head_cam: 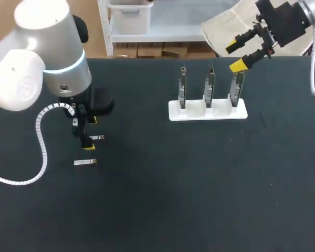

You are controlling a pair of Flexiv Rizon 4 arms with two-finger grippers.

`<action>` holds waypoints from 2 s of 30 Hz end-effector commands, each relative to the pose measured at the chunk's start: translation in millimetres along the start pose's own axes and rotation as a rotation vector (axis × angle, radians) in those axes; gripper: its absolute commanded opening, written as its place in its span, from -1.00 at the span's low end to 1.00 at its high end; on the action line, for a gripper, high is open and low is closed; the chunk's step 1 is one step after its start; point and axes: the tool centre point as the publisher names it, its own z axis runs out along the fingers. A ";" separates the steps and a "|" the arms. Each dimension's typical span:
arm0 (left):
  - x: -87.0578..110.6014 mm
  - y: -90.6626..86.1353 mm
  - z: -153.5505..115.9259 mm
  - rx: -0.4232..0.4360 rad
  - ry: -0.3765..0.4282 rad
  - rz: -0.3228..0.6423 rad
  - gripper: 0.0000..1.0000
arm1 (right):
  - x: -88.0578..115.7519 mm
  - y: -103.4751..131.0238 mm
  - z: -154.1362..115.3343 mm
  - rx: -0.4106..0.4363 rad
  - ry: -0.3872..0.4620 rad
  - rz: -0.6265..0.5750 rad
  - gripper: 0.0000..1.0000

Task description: Pick up the optical module with the left hand, and insert it into the network port with the right hand.

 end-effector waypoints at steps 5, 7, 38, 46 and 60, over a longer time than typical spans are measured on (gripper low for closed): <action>3.8 4.7 2.2 0.025 0.013 -0.018 1.00 | 0.1 1.6 0.0 0.004 0.000 0.000 1.00; 3.9 4.8 2.0 0.027 0.016 -0.019 1.00 | 0.1 1.6 0.0 0.004 0.000 0.000 1.00; 6.4 -0.6 11.9 0.097 0.051 -0.019 1.00 | 0.1 1.6 0.0 0.004 0.000 0.000 1.00; 7.4 -0.2 13.2 0.102 0.054 -0.025 1.00 | 0.1 1.6 0.0 0.004 0.000 0.000 1.00; 7.3 -0.7 13.3 0.111 0.042 -0.033 1.00 | 0.1 1.6 0.0 0.004 0.000 0.000 1.00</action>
